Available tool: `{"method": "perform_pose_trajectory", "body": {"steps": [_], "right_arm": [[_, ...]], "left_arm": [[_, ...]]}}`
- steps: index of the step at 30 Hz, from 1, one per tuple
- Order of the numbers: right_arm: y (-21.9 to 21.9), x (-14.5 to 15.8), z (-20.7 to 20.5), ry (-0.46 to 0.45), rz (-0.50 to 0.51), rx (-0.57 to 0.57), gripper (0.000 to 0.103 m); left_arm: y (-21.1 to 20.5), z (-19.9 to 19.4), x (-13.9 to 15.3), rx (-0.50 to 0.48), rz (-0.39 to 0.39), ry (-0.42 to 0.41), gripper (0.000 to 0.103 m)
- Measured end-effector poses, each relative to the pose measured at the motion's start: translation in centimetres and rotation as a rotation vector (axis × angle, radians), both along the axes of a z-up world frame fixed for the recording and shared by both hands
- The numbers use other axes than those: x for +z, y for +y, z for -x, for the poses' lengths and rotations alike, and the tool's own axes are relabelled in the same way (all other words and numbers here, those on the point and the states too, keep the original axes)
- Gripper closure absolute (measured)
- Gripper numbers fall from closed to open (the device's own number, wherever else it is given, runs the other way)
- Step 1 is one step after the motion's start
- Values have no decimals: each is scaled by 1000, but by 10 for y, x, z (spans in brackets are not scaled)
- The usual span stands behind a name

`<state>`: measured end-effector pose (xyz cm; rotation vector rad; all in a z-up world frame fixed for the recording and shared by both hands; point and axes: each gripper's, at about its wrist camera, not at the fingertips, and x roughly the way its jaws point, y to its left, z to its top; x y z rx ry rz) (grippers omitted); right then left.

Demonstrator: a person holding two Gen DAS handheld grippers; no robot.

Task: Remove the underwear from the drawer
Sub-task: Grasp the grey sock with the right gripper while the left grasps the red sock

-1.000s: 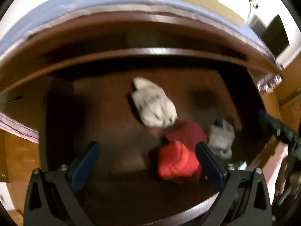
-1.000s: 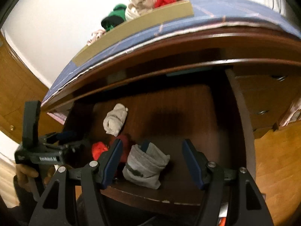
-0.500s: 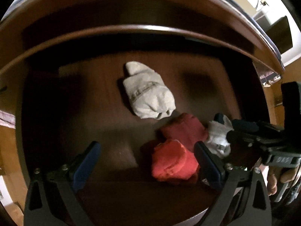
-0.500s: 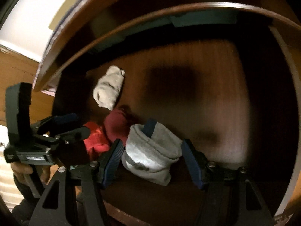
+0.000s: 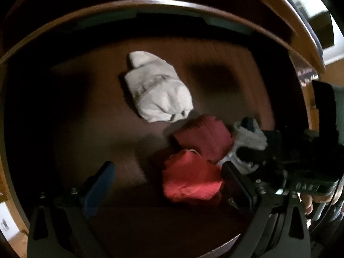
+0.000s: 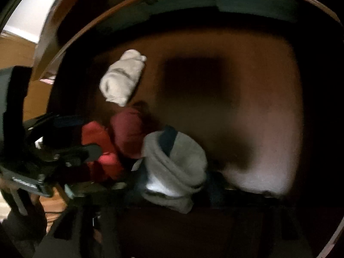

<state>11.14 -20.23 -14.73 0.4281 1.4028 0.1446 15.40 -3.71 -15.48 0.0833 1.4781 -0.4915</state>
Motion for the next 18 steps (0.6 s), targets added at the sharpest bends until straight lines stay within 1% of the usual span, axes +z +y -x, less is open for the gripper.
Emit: {"method": "perform_pose_trajectory", "body": {"steps": [1,4,7,8,9,10,11,13,15,17,18], "right_arm": [[1,0,1,-3,-6,11,71],[1,6,6,-38,16,22,75],[-14,27,15,-128,43,-48,75],[-22,40,19,-176,50,-85,75],[-26,48,22,-208,54,-106,75],[-31,56,26,-241,55,-128,75],[-35,63,29,-269,50,-147,75],[-39,70,32,-301,31,-174,75],[-37,71,35,-313,12,-186,75],[-39,72,34,-319,-11,-193,75],[-52,72,34,-320,-23,-196,75]], "left_arm": [[-2,0,-1,-11,-6,11,3],[-7,0,-7,-38,-19,59,3],[-12,-1,-12,-50,-26,96,4],[-14,0,-14,-59,-26,107,6],[-16,1,-16,-68,-25,120,8],[-20,3,-20,-89,-23,150,16],[-20,3,-22,-90,-12,168,23],[-22,1,-28,-88,-4,218,26],[-22,0,-28,-90,1,218,29],[-21,3,-27,-108,9,199,37],[-32,1,-28,-113,27,186,40]]}}
